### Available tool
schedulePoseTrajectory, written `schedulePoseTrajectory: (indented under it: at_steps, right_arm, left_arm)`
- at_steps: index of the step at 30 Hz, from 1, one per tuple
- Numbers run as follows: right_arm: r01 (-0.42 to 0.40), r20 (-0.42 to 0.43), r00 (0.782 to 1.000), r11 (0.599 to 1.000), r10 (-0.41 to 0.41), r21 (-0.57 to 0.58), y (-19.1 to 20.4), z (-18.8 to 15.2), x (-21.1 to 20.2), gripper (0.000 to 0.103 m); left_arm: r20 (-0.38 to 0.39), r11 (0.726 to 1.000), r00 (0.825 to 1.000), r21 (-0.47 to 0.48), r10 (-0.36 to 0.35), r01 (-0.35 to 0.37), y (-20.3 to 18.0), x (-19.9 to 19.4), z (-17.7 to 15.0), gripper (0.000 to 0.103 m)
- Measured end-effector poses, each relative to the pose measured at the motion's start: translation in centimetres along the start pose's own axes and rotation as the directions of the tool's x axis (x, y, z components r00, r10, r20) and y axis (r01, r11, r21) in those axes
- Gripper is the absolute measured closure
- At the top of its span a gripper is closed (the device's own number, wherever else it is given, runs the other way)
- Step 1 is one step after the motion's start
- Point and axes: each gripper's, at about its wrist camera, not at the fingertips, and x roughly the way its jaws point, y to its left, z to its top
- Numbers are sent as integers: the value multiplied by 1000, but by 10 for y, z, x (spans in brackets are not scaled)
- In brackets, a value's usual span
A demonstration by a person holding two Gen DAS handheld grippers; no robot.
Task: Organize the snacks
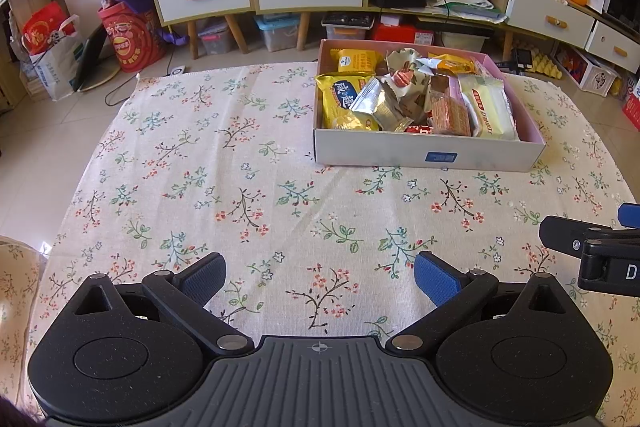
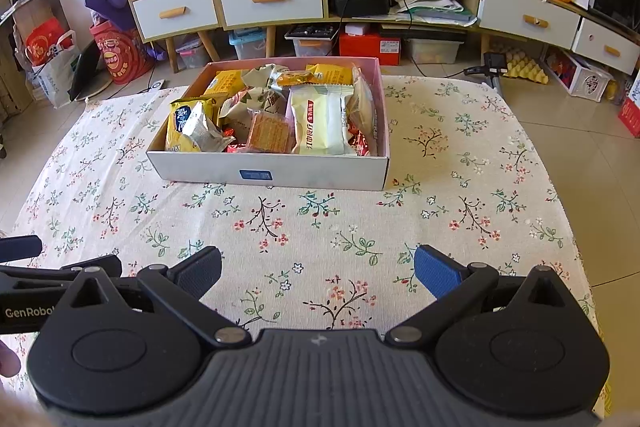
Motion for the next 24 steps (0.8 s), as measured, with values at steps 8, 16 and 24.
schedulePoseTrajectory:
  at_steps: [8, 16, 24]
  right_arm:
    - [0, -1, 1000, 1000, 0, -1, 0, 0, 0, 0]
    - [0, -1, 1000, 1000, 0, -2, 0, 0, 0, 0]
    - [4, -3, 1000, 1000, -4, -7, 0, -2, 2, 0]
  left_arm:
    - [0, 1000, 1000, 0, 1, -1, 0, 0, 0, 2]
    - [0, 1000, 1000, 5, 1, -1, 0, 0, -1, 2]
    - [3, 1000, 1000, 11, 3, -3, 1, 3, -4, 2]
